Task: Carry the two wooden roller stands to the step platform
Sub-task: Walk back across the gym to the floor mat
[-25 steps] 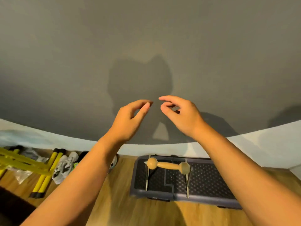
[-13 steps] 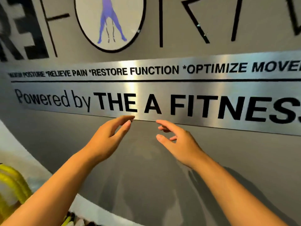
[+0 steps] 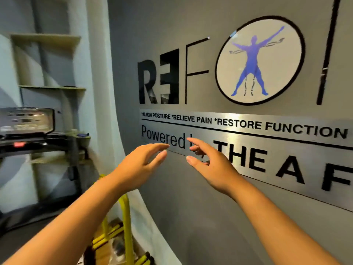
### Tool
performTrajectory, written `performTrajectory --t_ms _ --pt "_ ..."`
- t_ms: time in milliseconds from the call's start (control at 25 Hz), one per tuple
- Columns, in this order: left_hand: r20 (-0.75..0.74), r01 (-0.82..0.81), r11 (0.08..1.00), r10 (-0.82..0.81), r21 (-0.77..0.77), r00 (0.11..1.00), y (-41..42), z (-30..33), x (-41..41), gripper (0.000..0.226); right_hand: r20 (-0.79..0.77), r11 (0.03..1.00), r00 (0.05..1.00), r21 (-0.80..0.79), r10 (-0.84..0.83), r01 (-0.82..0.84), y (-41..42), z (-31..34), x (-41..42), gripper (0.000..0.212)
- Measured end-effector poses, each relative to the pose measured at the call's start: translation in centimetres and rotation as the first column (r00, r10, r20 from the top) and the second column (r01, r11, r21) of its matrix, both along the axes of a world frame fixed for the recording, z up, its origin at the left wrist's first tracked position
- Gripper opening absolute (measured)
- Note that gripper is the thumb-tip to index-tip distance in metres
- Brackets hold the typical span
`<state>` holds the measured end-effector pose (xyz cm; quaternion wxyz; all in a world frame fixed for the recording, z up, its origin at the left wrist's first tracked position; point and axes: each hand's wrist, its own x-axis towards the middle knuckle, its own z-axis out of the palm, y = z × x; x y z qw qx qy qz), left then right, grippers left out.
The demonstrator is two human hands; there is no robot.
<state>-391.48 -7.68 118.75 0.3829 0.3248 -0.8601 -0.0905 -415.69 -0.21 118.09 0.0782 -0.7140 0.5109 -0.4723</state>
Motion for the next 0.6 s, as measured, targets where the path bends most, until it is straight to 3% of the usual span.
performTrajectory --t_ms 280,480,600 --pt "0.043 -0.376 0.926 0.377 -0.024 0.925 1.2 1.0 14.5 0.049 0.037 0.926 0.925 -0.024 0.377 -0.377 -9.4 0.5 14.2 0.050" --pt "0.009 -0.663 0.747 0.664 -0.052 0.748 6.4 0.3 20.3 0.042 0.022 0.748 0.747 -0.023 0.664 -0.664 -12.3 0.3 22.4 0.046" --pt "0.031 -0.803 0.594 0.804 -0.042 0.593 11.2 -0.4 22.7 0.044 0.047 0.596 0.595 -0.014 0.802 -0.803 -12.2 -0.3 27.1 0.046"
